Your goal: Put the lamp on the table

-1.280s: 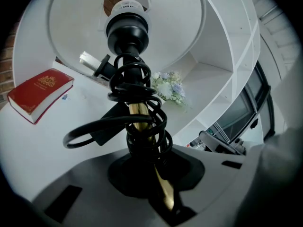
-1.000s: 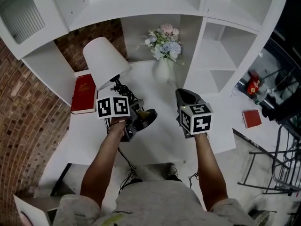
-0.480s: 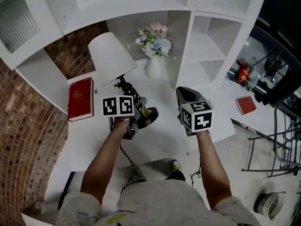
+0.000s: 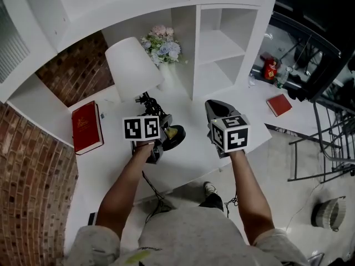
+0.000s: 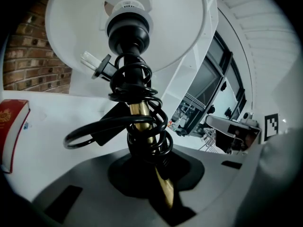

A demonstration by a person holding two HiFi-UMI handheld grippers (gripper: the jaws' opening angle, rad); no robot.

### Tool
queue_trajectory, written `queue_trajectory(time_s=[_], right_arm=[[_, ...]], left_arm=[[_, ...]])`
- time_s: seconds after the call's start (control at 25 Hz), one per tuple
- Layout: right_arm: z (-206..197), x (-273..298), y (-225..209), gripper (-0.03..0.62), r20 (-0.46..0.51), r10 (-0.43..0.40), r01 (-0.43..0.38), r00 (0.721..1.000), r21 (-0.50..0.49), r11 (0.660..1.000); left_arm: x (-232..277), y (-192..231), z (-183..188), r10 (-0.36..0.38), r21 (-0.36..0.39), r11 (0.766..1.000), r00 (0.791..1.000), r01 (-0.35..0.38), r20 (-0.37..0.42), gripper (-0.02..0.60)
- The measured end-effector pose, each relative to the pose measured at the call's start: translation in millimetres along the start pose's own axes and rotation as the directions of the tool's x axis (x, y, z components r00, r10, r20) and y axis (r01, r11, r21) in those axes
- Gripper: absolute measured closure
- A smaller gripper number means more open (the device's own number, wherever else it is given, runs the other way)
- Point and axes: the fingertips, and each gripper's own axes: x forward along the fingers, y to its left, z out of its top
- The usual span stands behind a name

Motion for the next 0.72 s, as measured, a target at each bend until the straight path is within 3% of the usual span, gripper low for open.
queue_trajectory(time_s=[0.44, 0.72], right_arm=[[-19.1, -38.3, -18.2, 0.589, 0.003, -0.114, 0.114, 0.993, 0.036, 0.993], [-37.4, -70.0, -44.7, 0.589, 0.000, -0.211, 0.210, 0.978, 0.080, 0.974]], left_arm=[[27.8, -34.8, -13.7, -0.066, 0.145, 0.987, 0.997, 0.070, -0.030, 0.511], [53.0, -70.6, -26.7, -0.135, 0.252, 0.957, 0.989, 0.144, -0.054, 0.511]])
